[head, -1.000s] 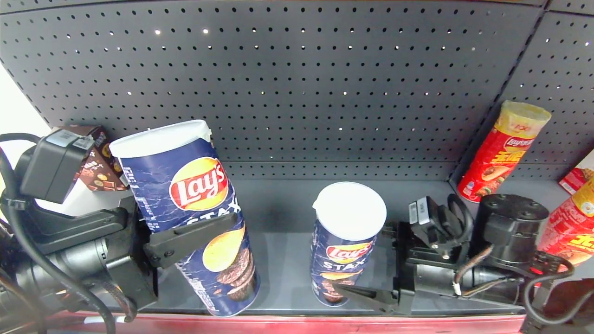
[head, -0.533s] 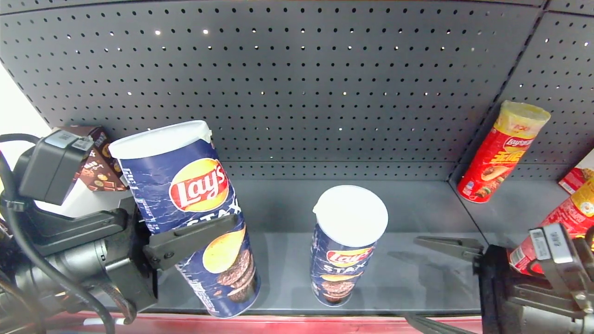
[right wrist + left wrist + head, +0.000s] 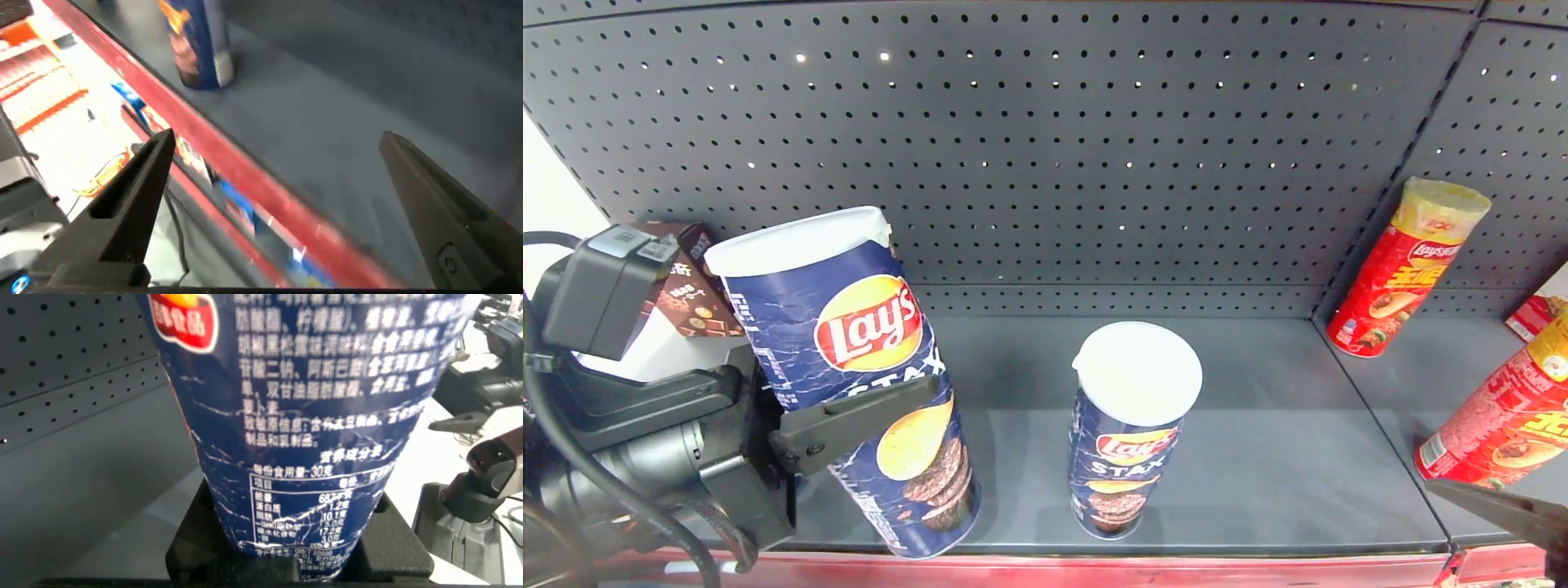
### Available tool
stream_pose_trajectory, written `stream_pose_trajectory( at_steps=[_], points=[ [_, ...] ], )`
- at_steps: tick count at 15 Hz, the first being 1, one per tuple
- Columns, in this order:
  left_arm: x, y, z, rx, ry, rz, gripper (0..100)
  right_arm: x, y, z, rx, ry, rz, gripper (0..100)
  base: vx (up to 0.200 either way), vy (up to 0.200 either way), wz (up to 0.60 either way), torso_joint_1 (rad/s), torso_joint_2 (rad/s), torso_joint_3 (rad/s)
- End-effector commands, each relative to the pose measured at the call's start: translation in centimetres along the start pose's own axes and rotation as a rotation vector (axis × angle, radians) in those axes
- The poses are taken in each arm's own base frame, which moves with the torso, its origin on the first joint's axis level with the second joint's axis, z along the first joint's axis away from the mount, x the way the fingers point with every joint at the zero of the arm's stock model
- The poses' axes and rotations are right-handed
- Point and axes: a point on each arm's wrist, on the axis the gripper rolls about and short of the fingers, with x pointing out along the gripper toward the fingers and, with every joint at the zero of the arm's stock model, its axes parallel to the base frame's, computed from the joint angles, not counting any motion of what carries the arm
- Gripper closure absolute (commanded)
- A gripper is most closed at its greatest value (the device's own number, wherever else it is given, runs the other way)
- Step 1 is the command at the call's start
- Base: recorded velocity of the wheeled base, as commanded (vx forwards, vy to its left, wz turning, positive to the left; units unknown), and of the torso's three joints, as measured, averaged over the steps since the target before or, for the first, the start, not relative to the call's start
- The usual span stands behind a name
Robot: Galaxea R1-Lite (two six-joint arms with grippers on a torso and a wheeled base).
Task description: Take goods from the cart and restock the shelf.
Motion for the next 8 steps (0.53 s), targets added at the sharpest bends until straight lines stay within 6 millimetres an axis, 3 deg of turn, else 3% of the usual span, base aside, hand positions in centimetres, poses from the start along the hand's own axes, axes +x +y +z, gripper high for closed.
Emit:
stream_pose_trajectory(
  at_steps=[1, 3, 4, 8],
  points=[
    [-0.2, -0.1, 0.1, 0.002, -0.004, -0.001, 100, -4.7, 2.0, -1.7, 0.035, -0.040, -0.132, 0, 0.000, 0.000, 0.00, 0.000, 0.00, 0.000],
    [-0.3, -0.2, 0.1, 0.005, -0.005, -0.001, 100, -6.1, 2.7, -3.2, 0.057, 0.005, -0.202, 0, 0.000, 0.000, 0.00, 0.000, 0.00, 0.000],
    [-0.3, -0.2, 0.0, 0.004, -0.004, 0.000, 100, -7.8, 3.7, -5.6, 0.075, 0.068, -0.339, 0, 0.000, 0.000, 0.00, 0.000, 0.00, 0.000],
    [-0.3, -0.4, -0.8, 0.009, 0.025, -0.012, 100, -8.6, 3.8, -5.7, 0.136, 0.084, -0.576, 0, 0.000, 0.000, 0.00, 0.000, 0.00, 0.000]
  ],
)
